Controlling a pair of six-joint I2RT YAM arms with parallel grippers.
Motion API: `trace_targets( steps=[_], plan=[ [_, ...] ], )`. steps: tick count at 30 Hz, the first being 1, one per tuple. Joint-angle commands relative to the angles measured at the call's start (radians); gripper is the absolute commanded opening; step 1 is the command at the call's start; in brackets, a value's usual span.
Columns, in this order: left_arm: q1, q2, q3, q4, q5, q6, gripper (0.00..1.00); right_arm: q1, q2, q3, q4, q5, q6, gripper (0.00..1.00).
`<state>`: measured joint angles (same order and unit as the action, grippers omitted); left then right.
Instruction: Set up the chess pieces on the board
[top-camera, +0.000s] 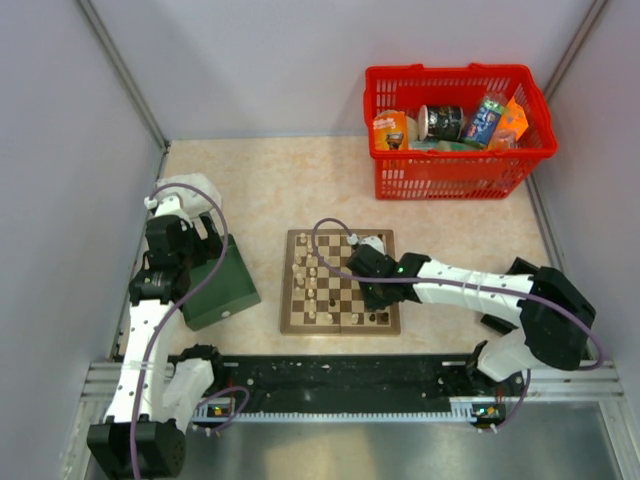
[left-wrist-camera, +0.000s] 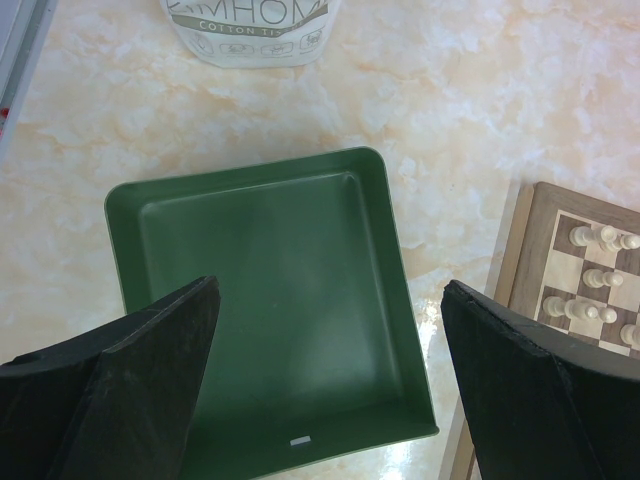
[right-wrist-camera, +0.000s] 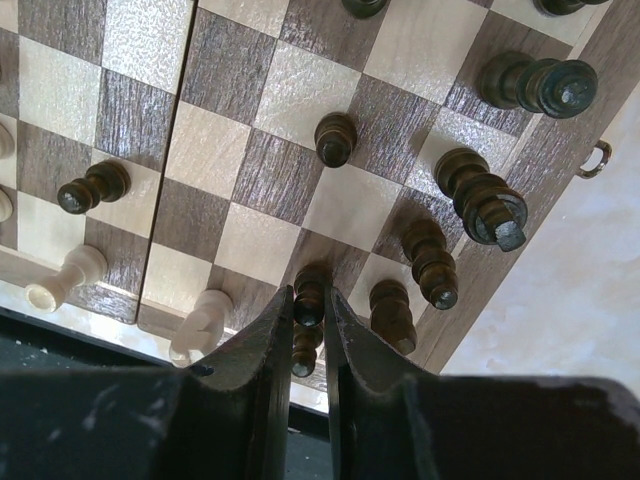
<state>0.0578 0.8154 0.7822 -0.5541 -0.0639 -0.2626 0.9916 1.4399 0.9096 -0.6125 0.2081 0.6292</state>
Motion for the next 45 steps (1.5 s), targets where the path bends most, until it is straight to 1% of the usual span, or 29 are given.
trace_targets(
  steps=[1,12,14,17,32,36,45],
  plan=[
    [0.0,-0.007,0.0,0.008,0.009,-0.001,0.98,-0.008,0.011,-0.002,0.028,0.008,0.004,0.16],
    [0.0,-0.009,0.0,0.008,0.01,-0.003,0.98,-0.008,0.016,0.002,0.028,0.025,0.007,0.22],
    [0.0,-0.007,0.0,0.008,0.01,-0.003,0.98,-0.007,0.014,0.005,0.028,0.025,0.007,0.24],
    [-0.001,-0.007,0.002,0.01,0.013,-0.004,0.98,-0.008,0.01,0.011,0.028,0.02,0.007,0.24],
    [0.0,-0.009,0.011,0.008,0.024,-0.02,0.98,-0.005,-0.13,0.06,-0.018,-0.03,-0.028,0.27],
    [-0.001,-0.009,0.012,0.01,0.033,-0.027,0.98,0.027,-0.134,0.055,-0.033,-0.047,-0.02,0.27],
    [0.0,-0.007,0.009,0.01,0.05,-0.041,0.98,0.093,-0.113,0.037,-0.078,-0.027,0.033,0.28]
  ],
)
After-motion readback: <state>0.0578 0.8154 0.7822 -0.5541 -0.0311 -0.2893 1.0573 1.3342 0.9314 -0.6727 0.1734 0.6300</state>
